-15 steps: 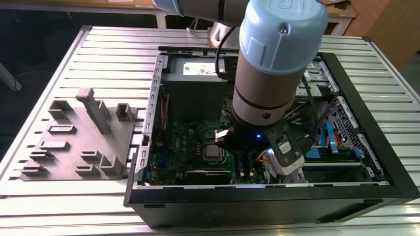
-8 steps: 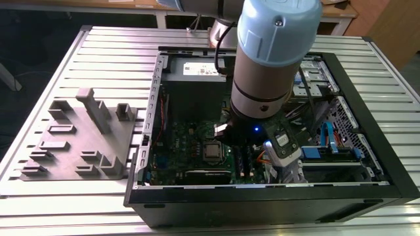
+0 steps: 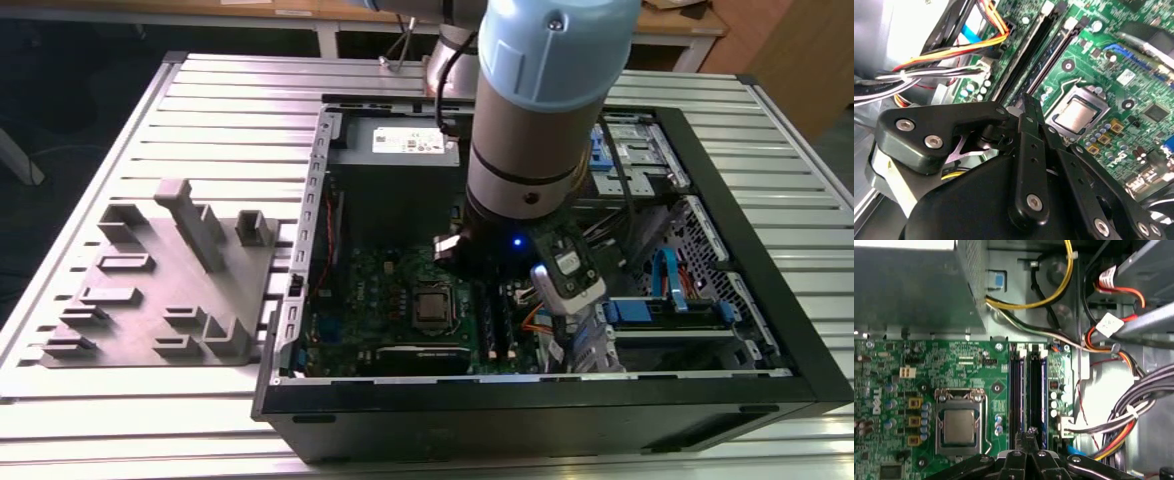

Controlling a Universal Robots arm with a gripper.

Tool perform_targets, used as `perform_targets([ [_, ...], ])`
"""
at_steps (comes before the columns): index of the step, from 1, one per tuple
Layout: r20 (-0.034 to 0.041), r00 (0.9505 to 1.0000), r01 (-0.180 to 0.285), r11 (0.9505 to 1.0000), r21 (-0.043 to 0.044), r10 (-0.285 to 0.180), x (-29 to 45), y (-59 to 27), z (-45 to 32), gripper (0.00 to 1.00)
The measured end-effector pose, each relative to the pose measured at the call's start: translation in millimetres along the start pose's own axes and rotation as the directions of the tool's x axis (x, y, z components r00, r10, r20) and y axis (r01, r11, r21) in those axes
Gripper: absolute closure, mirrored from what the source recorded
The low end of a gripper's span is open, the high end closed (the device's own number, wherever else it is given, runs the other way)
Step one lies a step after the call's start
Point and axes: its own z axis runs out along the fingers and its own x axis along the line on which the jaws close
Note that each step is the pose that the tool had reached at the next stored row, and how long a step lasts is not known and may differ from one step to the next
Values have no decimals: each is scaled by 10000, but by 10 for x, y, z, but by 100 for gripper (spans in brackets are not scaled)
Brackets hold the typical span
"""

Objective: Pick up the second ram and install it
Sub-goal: 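Press down the second ram until it locks into place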

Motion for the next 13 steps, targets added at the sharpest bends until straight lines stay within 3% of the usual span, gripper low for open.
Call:
perform_targets([
  [13,0,10000,0,10000,5,0,-2,7,-40,93],
])
